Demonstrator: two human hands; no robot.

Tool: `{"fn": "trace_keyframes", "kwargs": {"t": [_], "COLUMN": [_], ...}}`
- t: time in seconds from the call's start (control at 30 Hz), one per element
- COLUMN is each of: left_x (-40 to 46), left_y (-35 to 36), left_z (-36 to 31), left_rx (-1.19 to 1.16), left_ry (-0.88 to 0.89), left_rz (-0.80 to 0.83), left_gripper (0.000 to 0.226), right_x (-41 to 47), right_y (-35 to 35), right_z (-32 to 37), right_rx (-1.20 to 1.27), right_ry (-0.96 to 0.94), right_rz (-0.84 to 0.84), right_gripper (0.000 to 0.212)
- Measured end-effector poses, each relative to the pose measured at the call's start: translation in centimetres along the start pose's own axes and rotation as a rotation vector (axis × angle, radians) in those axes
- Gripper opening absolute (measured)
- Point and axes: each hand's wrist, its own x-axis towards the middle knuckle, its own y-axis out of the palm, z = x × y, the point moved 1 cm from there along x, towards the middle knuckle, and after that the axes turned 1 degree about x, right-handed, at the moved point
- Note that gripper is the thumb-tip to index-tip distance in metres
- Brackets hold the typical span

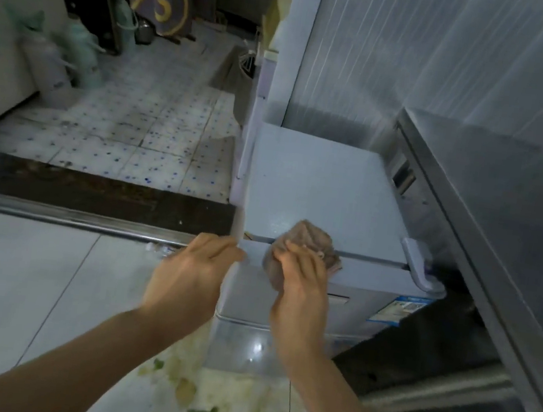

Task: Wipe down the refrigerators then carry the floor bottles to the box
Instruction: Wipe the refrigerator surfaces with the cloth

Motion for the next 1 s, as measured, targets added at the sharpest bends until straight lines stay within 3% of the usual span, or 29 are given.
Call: {"fn": "trace_keyframes", "kwargs": {"t": [0.2,0.3,0.43,0.57,0.8,1.0], "left_x": [-1.5,-1.8,-1.3,-0.7,0.9,3.7], "left_y": [-4.4,-7.5,-11.7,-14.9,-19.4,-23.2], "left_z": [3.5,4.9,5.5,4.8,1.7,0.8], "left_rx": [0.048,0.109,0.102,0.077,0.043,0.002], "left_ry": [-0.330,-0.348,-0.371,-0.319,-0.250,-0.258], "left_rz": [0.198,0.267,0.359,0.555,0.649,0.607], "left_gripper": [0.058,0.061,0.060,0.053,0.053,0.050], "right_x": [1.7,2.3,2.9,3.2,4.3,6.4], "right_y": [0.9,-0.2,-3.8,-8.5,-15.1,-18.0], "right_z": [7.2,9.8,11.1,11.8,11.6,12.2], "right_rx": [0.074,0.145,0.076,-0.030,-0.034,0.011], "right_ry": [-0.102,-0.095,-0.053,-0.038,0.053,0.070], "right_rz": [0.218,0.270,0.354,0.471,0.437,0.332], "right_gripper": [0.044,0.037,0.049,0.047,0.041,0.040]}}
